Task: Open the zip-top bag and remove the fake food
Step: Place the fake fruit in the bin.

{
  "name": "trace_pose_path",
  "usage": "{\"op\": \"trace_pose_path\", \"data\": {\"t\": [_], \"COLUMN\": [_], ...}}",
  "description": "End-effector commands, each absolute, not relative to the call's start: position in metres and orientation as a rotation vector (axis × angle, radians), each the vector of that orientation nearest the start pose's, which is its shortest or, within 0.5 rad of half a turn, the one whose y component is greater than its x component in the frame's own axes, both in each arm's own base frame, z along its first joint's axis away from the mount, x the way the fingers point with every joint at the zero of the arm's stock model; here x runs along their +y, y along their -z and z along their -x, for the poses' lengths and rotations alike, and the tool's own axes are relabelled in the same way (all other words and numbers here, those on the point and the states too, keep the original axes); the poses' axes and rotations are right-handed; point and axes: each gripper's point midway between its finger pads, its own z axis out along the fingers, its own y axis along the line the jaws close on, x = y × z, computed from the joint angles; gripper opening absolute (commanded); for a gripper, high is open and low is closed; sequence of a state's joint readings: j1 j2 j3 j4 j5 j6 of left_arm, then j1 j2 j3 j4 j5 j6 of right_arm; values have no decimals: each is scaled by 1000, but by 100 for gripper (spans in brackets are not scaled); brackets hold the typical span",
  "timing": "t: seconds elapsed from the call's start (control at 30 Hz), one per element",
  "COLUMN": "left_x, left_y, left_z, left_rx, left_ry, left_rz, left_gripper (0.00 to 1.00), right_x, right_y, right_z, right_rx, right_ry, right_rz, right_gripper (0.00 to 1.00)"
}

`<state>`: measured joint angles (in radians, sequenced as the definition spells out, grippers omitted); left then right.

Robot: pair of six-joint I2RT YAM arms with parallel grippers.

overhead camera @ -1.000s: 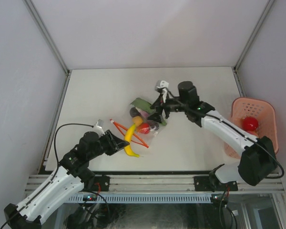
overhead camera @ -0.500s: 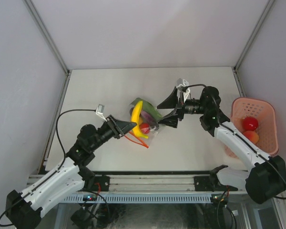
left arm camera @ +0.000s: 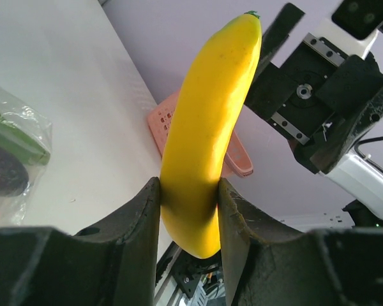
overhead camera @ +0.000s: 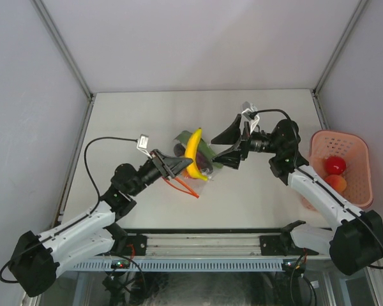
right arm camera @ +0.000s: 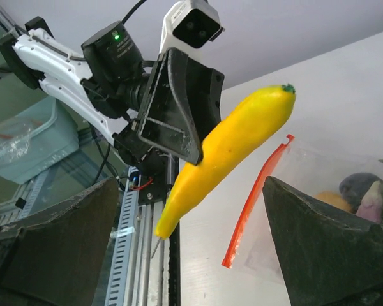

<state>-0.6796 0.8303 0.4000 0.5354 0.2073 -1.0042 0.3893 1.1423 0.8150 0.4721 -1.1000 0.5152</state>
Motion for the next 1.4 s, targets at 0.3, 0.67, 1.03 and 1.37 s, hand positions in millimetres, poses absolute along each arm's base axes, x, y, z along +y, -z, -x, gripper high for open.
{"op": "trace_pose_path", "data": {"t": [0.3,0.67,1.03,1.37], "left_x": [-304,-323,-319,-284], "left_y": [-312,-311,-299,-280], "left_z": [-213,-209,-210,-188], "left_rx": [1490,1477,1493,1421], "left_ry": [1554,1611,1568,1444], "left_rz": [-71,-63,-67,-160], "left_gripper": [15,14,58,100], "right_x": [284,296,292,265], "right_y": [-307,-297,-305,-321], "right_z": [-237,-242,-237,-246], "right_rx": [1568,1586,1531,1491], "right_ry": [-1498,-1525,-1533,-1405], "right_rz": [603,475,530,641], "right_gripper": [95,71,8,5]}}
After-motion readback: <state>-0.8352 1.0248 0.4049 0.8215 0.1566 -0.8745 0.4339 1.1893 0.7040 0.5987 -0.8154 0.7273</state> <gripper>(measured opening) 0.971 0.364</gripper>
